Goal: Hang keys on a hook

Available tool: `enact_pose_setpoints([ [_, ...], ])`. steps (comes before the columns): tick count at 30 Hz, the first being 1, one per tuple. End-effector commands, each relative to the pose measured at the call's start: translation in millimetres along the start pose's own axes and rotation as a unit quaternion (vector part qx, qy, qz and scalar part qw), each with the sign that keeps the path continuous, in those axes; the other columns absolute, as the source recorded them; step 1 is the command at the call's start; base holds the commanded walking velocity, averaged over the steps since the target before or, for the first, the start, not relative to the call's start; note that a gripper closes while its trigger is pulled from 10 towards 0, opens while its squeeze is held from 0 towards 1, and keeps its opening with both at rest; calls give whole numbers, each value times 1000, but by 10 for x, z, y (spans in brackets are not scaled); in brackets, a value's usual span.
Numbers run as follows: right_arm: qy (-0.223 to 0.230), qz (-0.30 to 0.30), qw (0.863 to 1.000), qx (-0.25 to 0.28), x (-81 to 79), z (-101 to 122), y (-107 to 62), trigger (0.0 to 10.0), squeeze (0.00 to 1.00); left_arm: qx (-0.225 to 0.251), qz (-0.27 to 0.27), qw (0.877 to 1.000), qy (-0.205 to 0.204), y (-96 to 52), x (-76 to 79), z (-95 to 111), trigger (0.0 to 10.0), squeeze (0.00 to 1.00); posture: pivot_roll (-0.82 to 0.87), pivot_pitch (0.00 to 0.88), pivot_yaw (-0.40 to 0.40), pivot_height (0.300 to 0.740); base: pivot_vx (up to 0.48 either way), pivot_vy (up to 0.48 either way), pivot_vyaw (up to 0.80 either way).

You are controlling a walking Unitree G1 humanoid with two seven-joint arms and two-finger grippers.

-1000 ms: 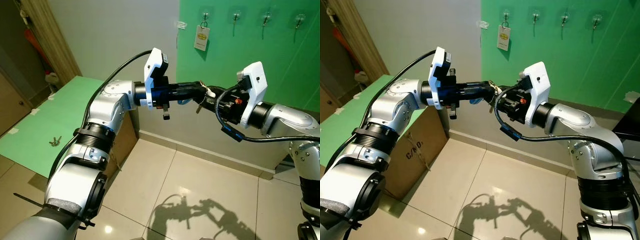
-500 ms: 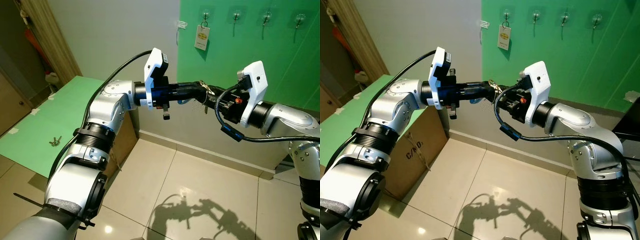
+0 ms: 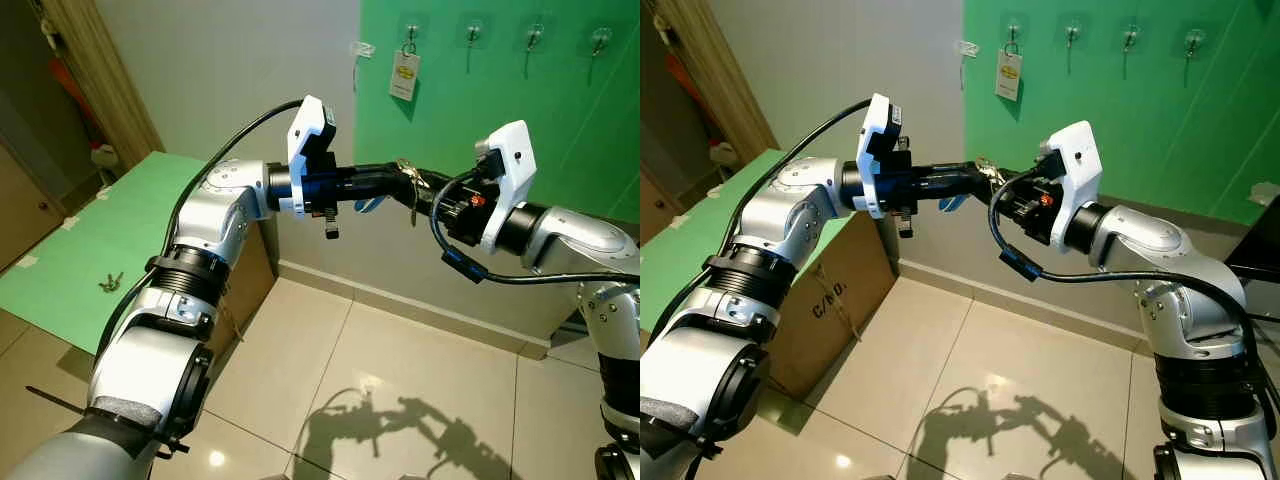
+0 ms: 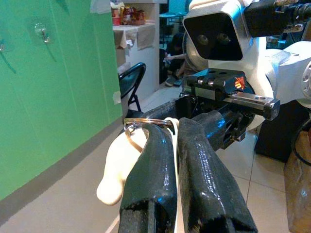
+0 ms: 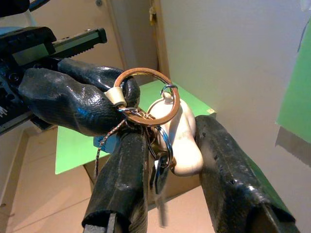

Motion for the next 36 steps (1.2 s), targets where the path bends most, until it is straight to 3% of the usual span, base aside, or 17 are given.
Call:
enact_pose_setpoints([
  [1,-17,9,1000,8,-32,67,19,0,0,-15,6,1000,21,-4,-41,48,0,0,-245,0,93,740,0,0,0],
  [3,-18,8,1000,8,-30,68,18,0,0,-19,13,999,22,-1,-58,42,0,0,-246,0,93,740,0,0,0],
  [4,-19,8,1000,8,-28,69,17,0,0,-24,20,999,24,-1,-73,33,3922,0,-246,0,93,740,0,0,0],
  [5,-19,8,1000,8,-28,69,17,0,0,-24,20,999,24,-1,-73,33,3922,0,-246,0,93,740,0,0,0],
  [6,-21,7,1000,8,-24,68,15,0,0,-27,21,999,23,0,-76,24,10000,0,-246,0,92,740,0,0,0],
  [8,-27,2,1000,7,-6,71,9,0,0,-31,23,999,22,-3,-79,13,10000,0,-246,0,91,740,0,0,0],
  [10,-37,-7,999,5,28,76,-3,0,0,-34,29,999,20,-14,-91,6,10000,1000,-247,0,92,740,0,0,0],
  [22,-101,-59,993,-19,255,44,-105,0,0,-52,26,998,10,-177,-63,-65,10000,1000,-242,0,94,740,0,0,0],
  [25,-161,-80,983,-34,332,50,-133,0,0,-70,39,997,10,-252,-95,-115,10000,1000,-241,0,95,740,0,0,0],
  [26,-190,-87,977,-36,355,71,-144,0,0,-76,46,996,9,-270,-112,-132,10000,745,-241,0,96,740,0,0,0],
  [28,-237,-95,966,-41,387,105,-163,0,0,-84,55,995,8,-287,-126,-170,10000,0,-241,0,97,740,0,0,0],
  [29,-260,-100,959,-46,406,121,-175,0,0,-85,60,995,6,-288,-132,-185,10000,0,-241,0,95,740,0,0,0],
  [31,-341,-118,930,-63,477,158,-205,0,0,-87,69,994,1,-287,-139,-216,10000,0,-241,0,97,740,0,0,0],
  [32,-448,-135,879,-95,567,182,-241,0,0,-88,72,994,-2,-287,-134,-240,10000,0,-244,0,99,740,0,0,0],
  [33,-448,-135,879,-95,567,182,-241,0,0,-88,72,994,-2,-287,-134,-240,10000,0,-244,0,99,740,0,0,0],
  [34,-491,-139,853,-109,600,188,-257,0,0,-88,72,994,-3,-287,-131,-247,10000,0,-245,0,99,740,0,0,0],
  [36,-617,-132,761,-149,682,200,-307,0,0,-87,72,994,-7,-283,-121,-261,10000,0,-249,0,98,740,0,0,0],
])
Point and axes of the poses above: a point about 5 cm out from each wrist's last joint towards the gripper, its own y axis pointing out of the wrist towards the gripper, its own z axis along the axis of the wrist's last joint, x = y × z, the point moved 4 cm from there along y, pointing out of the wrist towards the gripper, and after that the axes turned 8 degrees about y, right-handed, at the moved point
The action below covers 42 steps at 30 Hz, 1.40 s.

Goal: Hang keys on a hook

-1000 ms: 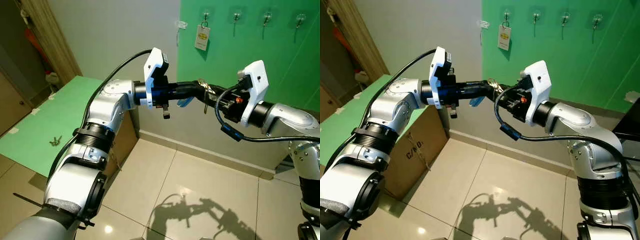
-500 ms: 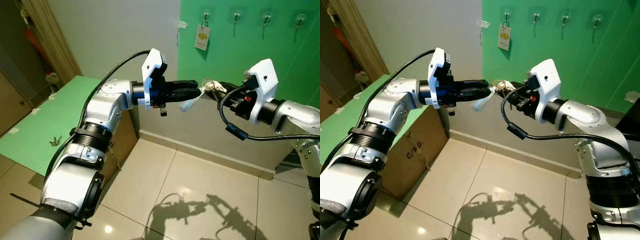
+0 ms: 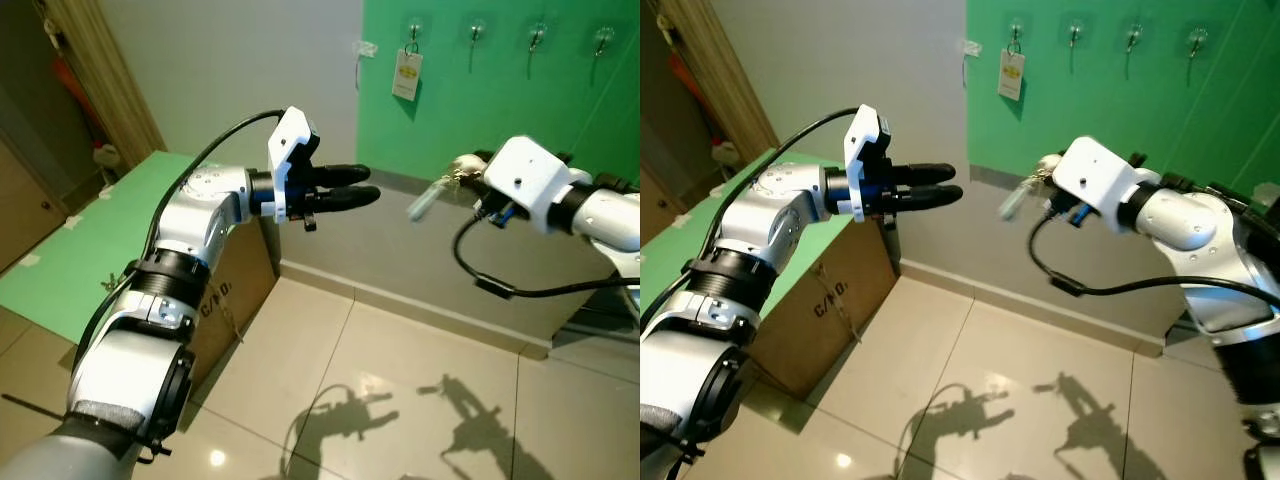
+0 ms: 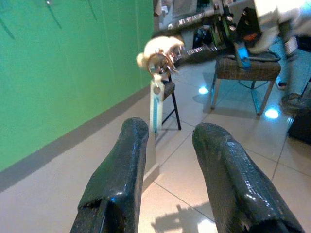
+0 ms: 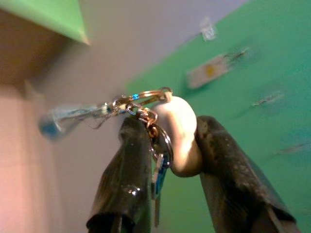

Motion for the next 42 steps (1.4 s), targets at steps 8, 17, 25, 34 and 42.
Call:
enact_pose_setpoints([
  [8,-344,-36,936,67,126,162,-27,0,0,-3,18,1000,-20,27,11,-90,10000,0,-248,0,91,740,0,0,0],
  [17,-320,-108,911,236,254,795,-152,0,0,15,-5,999,-28,54,115,-147,10000,0,-251,0,97,740,0,0,0],
  [25,-322,-76,899,287,161,924,-180,0,0,23,-52,998,-3,-14,98,40,10000,0,-263,0,106,740,0,0,0],
  [34,-348,-12,890,294,-151,773,-145,0,0,32,-104,994,18,-62,171,184,10000,0,-264,0,109,740,0,0,0],
  [42,-349,0,892,288,-237,668,-87,0,0,40,-112,993,20,-88,179,238,10000,0,-253,0,106,740,0,0,0],
])
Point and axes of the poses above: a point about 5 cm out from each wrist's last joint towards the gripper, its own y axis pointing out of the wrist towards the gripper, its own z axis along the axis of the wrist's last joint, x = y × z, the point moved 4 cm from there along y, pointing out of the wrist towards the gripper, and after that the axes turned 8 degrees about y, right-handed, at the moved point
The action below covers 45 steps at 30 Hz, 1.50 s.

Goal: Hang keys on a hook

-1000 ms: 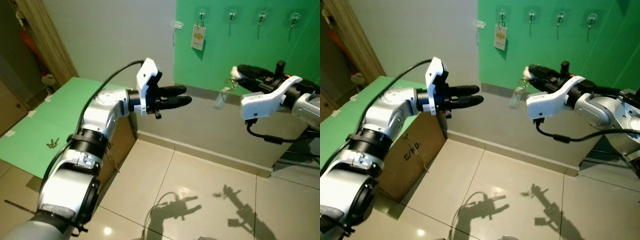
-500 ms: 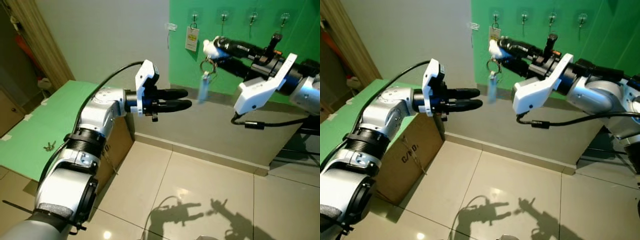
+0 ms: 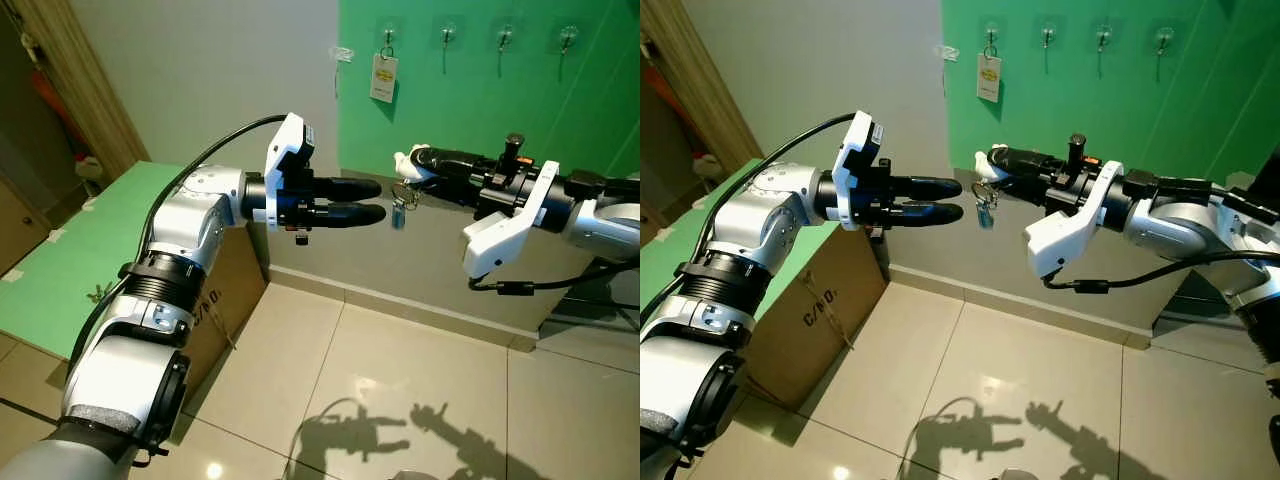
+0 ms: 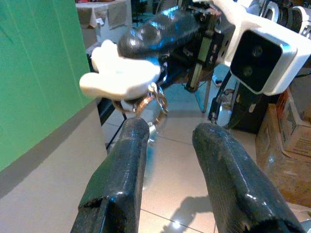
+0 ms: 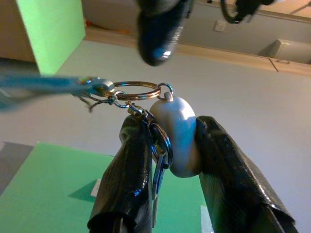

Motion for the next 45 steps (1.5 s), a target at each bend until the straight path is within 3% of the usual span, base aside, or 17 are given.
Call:
enact_pose_setpoints([
  [1,-2,-8,1000,7,18,20,13,0,0,0,-2,1000,15,-31,-24,93,10000,0,-253,0,106,740,0,0,0],
  [20,8,-41,998,39,141,164,53,0,0,-5,2,1000,12,6,-38,43,10000,0,-263,0,108,740,0,0,0],
  [41,21,-46,997,53,165,240,78,0,0,3,2,1000,10,42,-45,55,10000,0,-268,0,105,740,0,0,0],
  [42,21,-46,997,54,168,244,80,0,0,4,0,1000,8,43,-41,54,8039,0,-268,0,105,740,0,0,0],
  [44,25,-49,997,59,183,269,88,0,0,6,-2,1000,7,48,-36,55,5451,0,-268,0,105,740,0,0,0],
  [45,25,-49,997,59,183,269,88,0,0,6,-2,1000,7,48,-36,55,5451,0,-268,0,105,740,0,0,0],
])
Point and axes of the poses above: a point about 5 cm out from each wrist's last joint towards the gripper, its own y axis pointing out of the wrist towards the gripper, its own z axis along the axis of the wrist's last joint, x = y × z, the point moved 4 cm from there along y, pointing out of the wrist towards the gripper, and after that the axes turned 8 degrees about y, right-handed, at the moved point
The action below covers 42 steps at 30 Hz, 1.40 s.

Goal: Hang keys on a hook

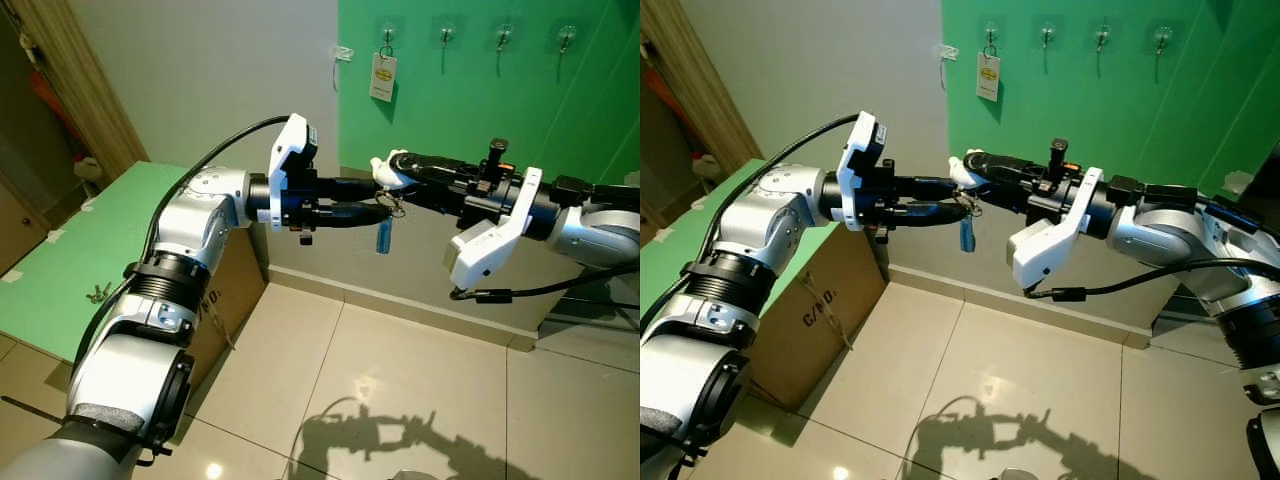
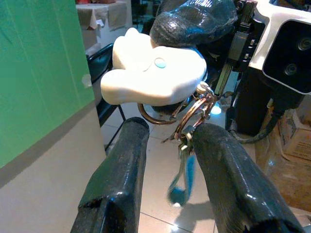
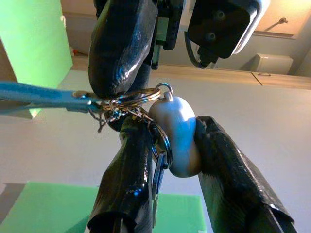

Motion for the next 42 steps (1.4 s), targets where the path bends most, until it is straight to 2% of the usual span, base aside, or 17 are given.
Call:
enact_pose_setpoints([
  [1,-3,-17,1000,11,97,61,11,0,0,2,-4,1000,12,3,-27,87,5216,0,-267,0,103,740,0,0,0],
  [2,-2,-17,1000,14,100,73,18,0,0,3,-5,1000,12,4,-24,88,4941,0,-268,0,104,740,0,0,0],
  [3,-1,-19,1000,15,107,81,24,0,0,4,-6,1000,11,6,-25,91,3804,0,-268,0,105,740,0,0,0],
  [4,-1,-19,1000,16,111,86,28,0,0,5,-7,1000,11,7,-23,93,3725,0,-268,0,104,740,0,0,0],
  [5,0,-21,1000,16,115,87,29,0,0,5,-8,1000,12,9,-20,94,2157,0,-268,0,105,740,0,0,0],
  [6,0,-21,1000,16,117,86,29,0,0,6,-8,1000,12,11,-20,98,1020,0,-268,0,104,740,0,0,0],
  [8,0,-21,1000,15,117,84,30,0,0,6,-9,1000,12,13,-20,100,941,0,-268,0,104,740,0,0,0],
  [9,2,-23,1000,15,118,84,31,0,0,7,-12,1000,11,13,-13,103,0,0,-267,0,104,740,0,0,0],
  [19,11,-27,1000,8,128,61,38,0,0,13,-22,1000,11,9,14,118,0,0,-266,0,105,740,0,0,0],
  [31,42,-35,997,-63,84,-218,-98,0,0,24,-27,999,-8,-55,44,165,0,0,-259,0,103,740,0,0,0],
  [42,51,-37,996,-68,66,-241,-103,0,0,22,-26,999,-6,-87,53,179,0,0,-255,0,104,740,0,0,0],
])
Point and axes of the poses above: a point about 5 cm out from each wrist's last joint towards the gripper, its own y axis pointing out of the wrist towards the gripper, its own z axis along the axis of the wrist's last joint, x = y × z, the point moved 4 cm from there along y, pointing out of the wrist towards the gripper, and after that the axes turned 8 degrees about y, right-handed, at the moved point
